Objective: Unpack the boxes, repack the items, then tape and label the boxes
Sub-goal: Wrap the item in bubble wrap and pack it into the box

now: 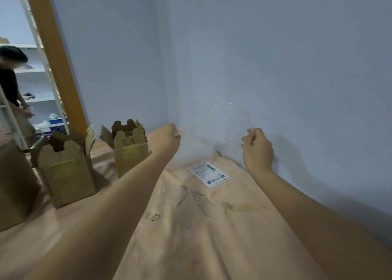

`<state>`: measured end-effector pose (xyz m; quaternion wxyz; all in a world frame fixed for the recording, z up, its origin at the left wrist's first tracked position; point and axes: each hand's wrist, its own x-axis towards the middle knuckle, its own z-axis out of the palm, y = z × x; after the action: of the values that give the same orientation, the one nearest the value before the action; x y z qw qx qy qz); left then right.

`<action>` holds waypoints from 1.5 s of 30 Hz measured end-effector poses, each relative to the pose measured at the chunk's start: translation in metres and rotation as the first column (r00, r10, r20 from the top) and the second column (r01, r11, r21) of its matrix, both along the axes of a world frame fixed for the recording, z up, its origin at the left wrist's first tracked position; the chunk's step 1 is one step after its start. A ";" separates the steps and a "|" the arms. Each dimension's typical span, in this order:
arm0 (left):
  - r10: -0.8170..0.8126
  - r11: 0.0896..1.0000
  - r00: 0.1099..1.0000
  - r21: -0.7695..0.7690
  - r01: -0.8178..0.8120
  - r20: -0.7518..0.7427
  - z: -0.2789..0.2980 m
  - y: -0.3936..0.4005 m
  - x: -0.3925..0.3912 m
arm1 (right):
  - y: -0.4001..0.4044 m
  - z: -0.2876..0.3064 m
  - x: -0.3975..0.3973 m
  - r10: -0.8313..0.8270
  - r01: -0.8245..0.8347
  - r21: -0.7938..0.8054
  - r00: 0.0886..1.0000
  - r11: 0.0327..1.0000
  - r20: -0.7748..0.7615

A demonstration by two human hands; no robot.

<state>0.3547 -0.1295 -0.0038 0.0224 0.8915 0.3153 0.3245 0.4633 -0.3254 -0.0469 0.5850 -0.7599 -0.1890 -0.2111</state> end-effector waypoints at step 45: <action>0.072 0.918 0.989 0.395 -0.014 -0.131 -0.035 -0.239 -0.536 | -0.137 0.016 -0.421 0.687 -0.668 -0.171 0.682 0.725 0.248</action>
<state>-0.1818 -0.3688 -0.0387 -0.1869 0.8916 0.2643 0.3167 0.0421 -0.4626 -0.0312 0.5607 -0.6148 -0.5483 -0.0842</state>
